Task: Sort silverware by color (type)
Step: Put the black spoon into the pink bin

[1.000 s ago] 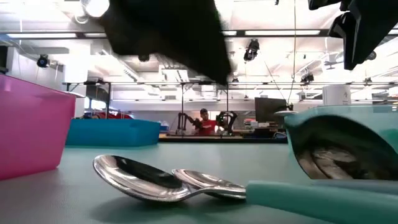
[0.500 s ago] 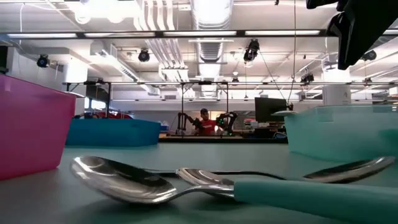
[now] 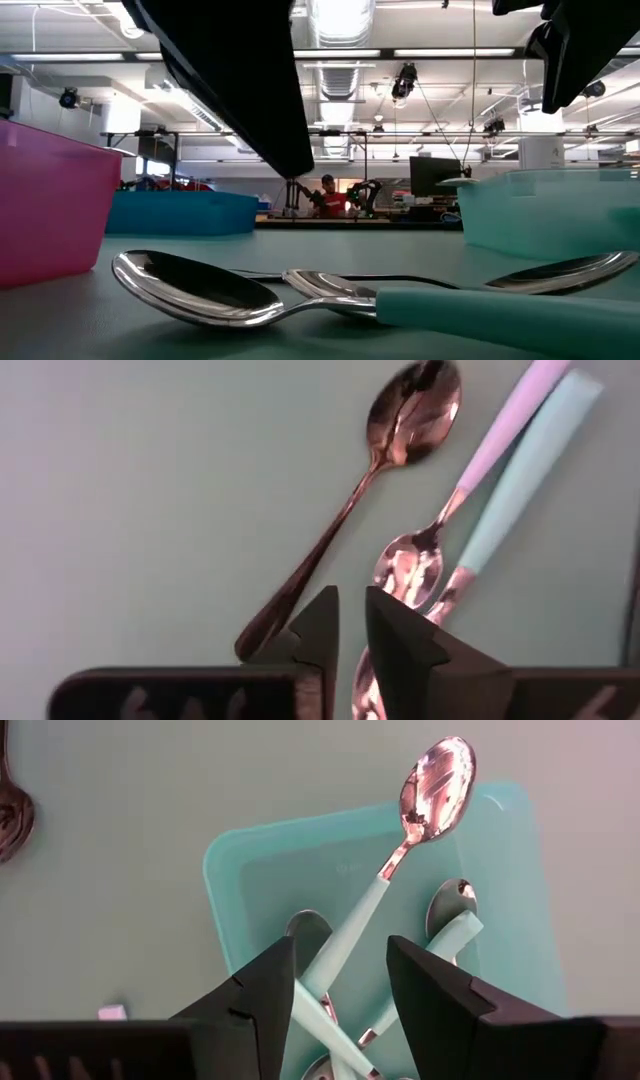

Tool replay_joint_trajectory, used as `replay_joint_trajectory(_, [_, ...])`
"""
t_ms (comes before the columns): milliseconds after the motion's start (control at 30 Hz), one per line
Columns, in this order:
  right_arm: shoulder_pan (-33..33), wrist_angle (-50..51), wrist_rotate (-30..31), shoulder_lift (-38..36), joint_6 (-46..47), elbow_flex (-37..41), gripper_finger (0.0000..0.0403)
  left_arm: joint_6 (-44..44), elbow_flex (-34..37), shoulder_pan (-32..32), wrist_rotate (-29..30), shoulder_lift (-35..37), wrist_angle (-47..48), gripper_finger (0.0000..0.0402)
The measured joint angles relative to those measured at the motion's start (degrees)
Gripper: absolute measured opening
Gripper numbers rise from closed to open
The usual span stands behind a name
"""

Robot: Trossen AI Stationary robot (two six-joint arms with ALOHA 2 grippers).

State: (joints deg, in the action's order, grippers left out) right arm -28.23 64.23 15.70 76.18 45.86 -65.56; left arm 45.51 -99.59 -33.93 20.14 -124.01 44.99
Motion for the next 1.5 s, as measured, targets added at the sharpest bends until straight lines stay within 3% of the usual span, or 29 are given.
replay_joint_trajectory(367, [0.0,-0.5,-0.7,0.1,-2.4,0.0,0.0151,-5.0,0.0,1.9,-0.5,-2.7,-0.6,0.0103])
replay_joint_trajectory(1100, [0.0,-3.2,-0.7,0.2,-2.4,0.0,0.0146,-5.8,-0.4,4.4,-5.2,-8.2,-3.6,0.0107])
replay_joint_trajectory(1300, [0.0,-3.7,-0.7,0.2,-2.4,0.0,0.0146,-5.8,-0.3,5.8,-7.7,-8.4,-3.6,0.0083])
replay_joint_trajectory(1500, [0.0,-3.7,-0.7,0.2,-2.4,0.0,0.0146,-5.7,-0.1,7.4,-9.8,-8.4,-3.7,0.0015])
